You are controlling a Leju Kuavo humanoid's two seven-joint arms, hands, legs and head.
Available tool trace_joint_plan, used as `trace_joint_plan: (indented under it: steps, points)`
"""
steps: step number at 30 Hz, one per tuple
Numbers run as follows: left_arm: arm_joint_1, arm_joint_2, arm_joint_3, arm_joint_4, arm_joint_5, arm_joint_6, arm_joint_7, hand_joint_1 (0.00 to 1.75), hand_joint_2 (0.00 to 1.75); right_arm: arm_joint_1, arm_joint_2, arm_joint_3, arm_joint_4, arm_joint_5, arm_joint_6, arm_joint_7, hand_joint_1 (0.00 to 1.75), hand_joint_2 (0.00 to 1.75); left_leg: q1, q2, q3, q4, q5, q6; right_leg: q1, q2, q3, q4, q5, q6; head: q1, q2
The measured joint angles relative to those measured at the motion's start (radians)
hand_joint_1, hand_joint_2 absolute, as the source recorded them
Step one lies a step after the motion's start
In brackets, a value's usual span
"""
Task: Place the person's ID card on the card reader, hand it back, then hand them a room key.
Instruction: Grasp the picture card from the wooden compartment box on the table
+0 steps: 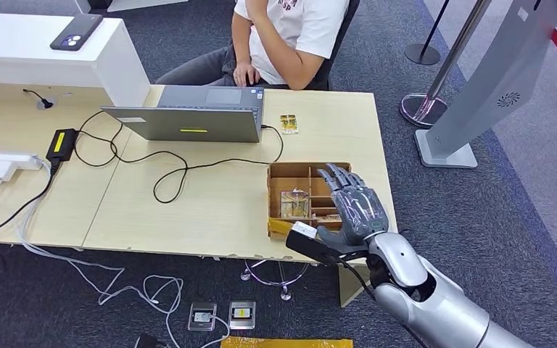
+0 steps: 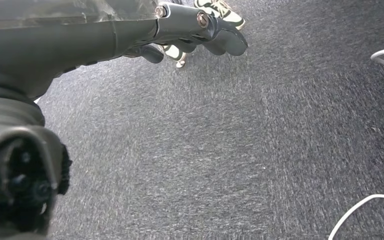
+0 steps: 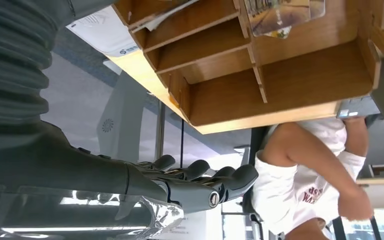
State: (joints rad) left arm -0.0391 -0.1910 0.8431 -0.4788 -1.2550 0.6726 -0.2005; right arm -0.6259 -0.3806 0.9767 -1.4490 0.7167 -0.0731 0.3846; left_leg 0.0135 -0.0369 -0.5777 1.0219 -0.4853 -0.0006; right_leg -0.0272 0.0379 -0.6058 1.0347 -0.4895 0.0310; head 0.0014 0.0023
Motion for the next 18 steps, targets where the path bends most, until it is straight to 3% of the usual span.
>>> trace_joint_plan:
  steps: [18]
  points:
    - [-0.014, 0.0, 0.017, 0.0, -0.01, 0.0, 0.0, 0.0, 0.0, 0.045, 0.001, 0.034, 0.056, 0.082, 0.012, 0.047, 0.0, 1.75, 0.0, 0.0, 0.0, 0.0, 0.0, 0.0, 0.0, 0.0, 0.0, 0.0, 0.0, 0.0, 0.0, 0.0]
